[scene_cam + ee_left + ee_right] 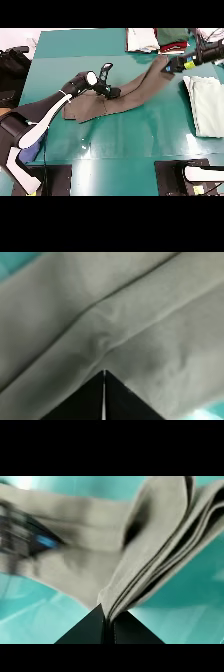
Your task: Fold the shirts.
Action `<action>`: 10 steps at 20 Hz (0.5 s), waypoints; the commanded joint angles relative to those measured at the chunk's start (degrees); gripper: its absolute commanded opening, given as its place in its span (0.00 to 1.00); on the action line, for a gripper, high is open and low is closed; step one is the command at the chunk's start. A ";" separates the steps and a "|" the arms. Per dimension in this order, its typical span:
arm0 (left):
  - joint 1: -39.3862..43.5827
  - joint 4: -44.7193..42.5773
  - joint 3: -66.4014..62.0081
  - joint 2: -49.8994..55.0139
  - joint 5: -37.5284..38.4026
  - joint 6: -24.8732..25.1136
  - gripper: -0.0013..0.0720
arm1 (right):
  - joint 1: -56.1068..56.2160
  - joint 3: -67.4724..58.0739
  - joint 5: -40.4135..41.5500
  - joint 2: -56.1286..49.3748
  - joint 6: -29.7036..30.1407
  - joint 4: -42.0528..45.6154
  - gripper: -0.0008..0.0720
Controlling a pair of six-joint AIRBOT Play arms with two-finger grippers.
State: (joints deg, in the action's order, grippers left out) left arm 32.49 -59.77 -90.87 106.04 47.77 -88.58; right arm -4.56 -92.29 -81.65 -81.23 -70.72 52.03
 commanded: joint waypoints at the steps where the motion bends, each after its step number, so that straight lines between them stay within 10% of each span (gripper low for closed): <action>1: 0.13 2.43 -0.85 2.36 0.02 2.05 0.06 | 6.71 -5.35 1.07 1.29 -3.52 -0.02 0.03; 10: -6.21 -4.68 -9.20 -2.86 9.77 1.88 0.06 | 18.25 -10.03 6.80 -0.04 -7.02 -4.31 0.03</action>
State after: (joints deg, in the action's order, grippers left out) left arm 29.47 -59.99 -96.75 106.02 52.29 -86.70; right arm 10.09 -100.68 -77.47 -80.44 -76.88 50.94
